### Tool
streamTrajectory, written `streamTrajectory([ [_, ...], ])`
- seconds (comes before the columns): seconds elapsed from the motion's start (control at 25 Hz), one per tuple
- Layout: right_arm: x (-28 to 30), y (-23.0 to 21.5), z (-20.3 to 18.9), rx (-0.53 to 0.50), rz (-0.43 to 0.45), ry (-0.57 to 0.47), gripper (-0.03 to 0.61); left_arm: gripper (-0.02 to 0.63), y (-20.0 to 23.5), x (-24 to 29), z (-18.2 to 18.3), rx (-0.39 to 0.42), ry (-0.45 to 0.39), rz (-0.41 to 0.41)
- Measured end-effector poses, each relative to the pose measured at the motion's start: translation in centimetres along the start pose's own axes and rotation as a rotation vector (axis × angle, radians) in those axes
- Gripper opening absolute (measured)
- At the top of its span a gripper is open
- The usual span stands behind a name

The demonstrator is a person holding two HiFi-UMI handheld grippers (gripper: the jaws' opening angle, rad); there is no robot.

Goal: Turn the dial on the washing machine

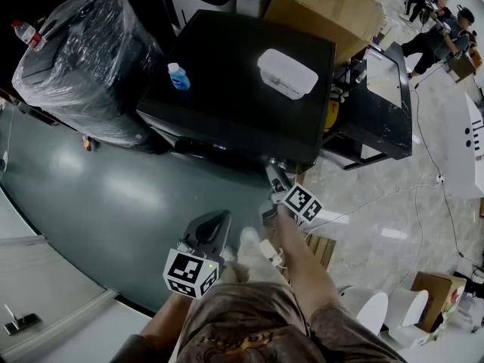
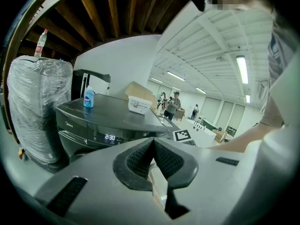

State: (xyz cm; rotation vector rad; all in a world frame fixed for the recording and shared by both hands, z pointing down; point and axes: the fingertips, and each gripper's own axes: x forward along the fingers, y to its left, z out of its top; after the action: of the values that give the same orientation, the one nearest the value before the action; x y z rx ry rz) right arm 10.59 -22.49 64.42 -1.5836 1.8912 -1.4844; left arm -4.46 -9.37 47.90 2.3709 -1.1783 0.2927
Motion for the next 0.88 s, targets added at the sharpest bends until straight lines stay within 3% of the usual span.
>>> streamTrajectory([
  [0.64, 0.1, -0.18, -0.08, 0.264, 0.2, -0.03, 0.27, -0.002, -0.03, 0.2, -0.41, 0.001, 0.013, 0.0],
  [0.88, 0.08, -0.15, -0.1, 0.233, 0.202, -0.023, 0.27, -0.002, -0.09, 0.4, -0.51, 0.002, 0.013, -0.002],
])
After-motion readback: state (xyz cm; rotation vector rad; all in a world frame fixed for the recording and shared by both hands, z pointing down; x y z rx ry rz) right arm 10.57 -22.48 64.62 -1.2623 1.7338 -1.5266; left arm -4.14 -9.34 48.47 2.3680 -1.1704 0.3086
